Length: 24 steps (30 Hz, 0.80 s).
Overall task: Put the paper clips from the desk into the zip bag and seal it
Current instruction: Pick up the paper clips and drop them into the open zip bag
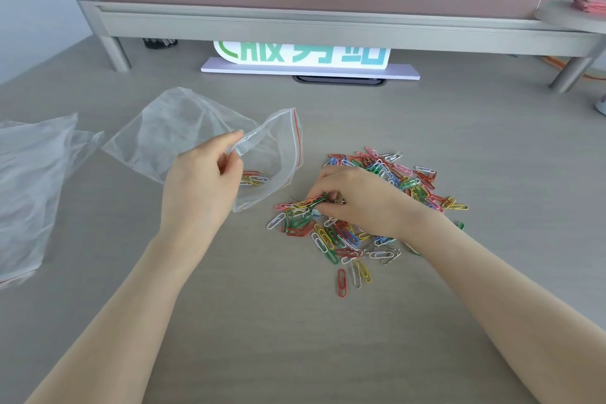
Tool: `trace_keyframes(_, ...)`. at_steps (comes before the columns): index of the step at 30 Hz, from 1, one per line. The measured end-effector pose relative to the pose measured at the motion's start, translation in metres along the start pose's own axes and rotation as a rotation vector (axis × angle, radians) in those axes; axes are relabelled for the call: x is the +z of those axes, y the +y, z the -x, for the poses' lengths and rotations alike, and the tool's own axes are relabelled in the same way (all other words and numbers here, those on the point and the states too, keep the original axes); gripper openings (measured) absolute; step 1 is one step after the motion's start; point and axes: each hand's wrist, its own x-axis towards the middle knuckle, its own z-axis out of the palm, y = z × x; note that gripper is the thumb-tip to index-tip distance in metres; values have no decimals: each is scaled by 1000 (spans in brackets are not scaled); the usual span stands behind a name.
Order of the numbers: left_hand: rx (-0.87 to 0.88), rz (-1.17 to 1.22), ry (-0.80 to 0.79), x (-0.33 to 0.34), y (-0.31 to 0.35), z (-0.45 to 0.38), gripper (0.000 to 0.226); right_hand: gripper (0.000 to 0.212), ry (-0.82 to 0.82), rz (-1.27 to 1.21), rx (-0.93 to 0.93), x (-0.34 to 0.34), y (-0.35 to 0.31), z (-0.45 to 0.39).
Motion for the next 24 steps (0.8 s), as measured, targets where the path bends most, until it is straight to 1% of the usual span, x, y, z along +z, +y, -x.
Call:
trace_keyframes(9, -43, 49, -11, -1, -1, 0, 37, 15, -4, 36, -58, -1, 5, 0)
trace_keyframes(13, -34, 48, -2, -2, 1, 1, 37, 16, 14, -34, -65, -3, 7, 0)
trace_keyframes(17, -35, 62, -10, -3, 4, 1, 37, 21, 83, -135, -97, -6, 4, -1)
trace_keyframes(22, -31, 73, 13, -4, 5, 2, 37, 24, 199, -279, -77, -10, -9, -12)
trace_keyframes(24, -30, 79, 32, -6, 6, 2, 37, 24, 243, -283, -107, -10, -19, -23)
